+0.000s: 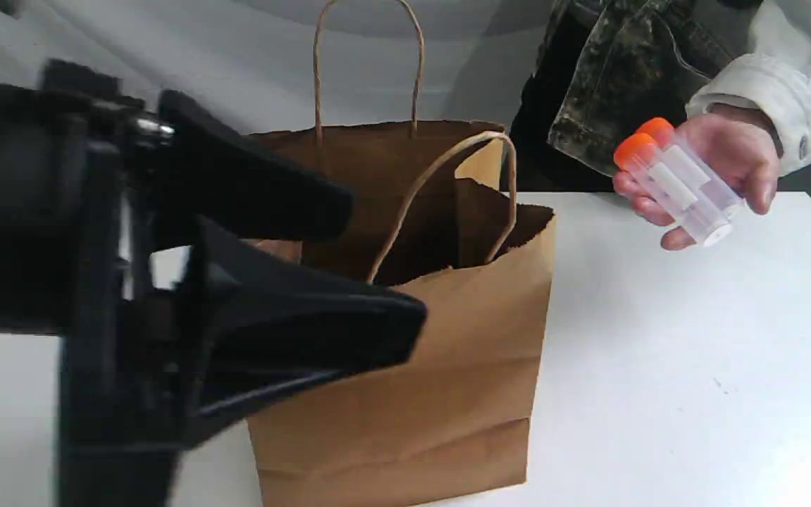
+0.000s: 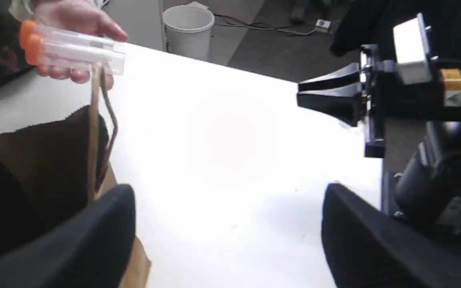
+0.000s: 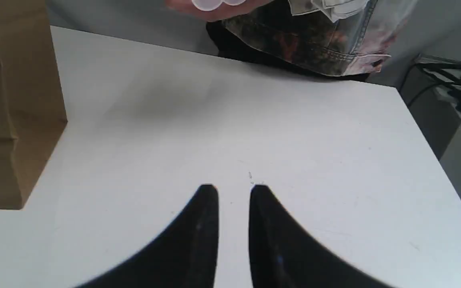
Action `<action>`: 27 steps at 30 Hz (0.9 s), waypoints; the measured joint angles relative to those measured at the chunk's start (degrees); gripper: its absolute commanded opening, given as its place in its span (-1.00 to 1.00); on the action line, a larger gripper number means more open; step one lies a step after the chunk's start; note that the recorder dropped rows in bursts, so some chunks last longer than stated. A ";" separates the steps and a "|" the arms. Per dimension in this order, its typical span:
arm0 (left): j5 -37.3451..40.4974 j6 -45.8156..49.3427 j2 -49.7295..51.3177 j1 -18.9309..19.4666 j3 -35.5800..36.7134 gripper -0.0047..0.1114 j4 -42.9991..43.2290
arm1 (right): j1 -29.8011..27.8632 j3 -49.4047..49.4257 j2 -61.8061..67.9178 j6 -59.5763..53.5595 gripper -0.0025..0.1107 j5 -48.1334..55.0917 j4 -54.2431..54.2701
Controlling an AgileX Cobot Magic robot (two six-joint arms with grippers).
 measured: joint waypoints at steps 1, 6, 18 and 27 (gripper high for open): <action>-2.10 -0.29 0.43 -1.26 0.00 0.24 0.76 | 0.00 0.00 0.00 0.00 -0.69 0.00 0.00; -13.28 -1.30 3.06 -2.66 -0.31 0.24 2.20 | 0.00 0.00 0.00 0.00 -0.69 0.00 0.00; -14.31 -1.52 9.01 -2.66 -2.07 0.23 2.31 | 0.00 0.00 0.00 0.00 -0.69 0.00 0.00; -14.82 -1.52 11.14 -2.66 -5.30 -0.39 2.31 | 0.00 0.00 0.00 0.00 -0.69 0.00 0.00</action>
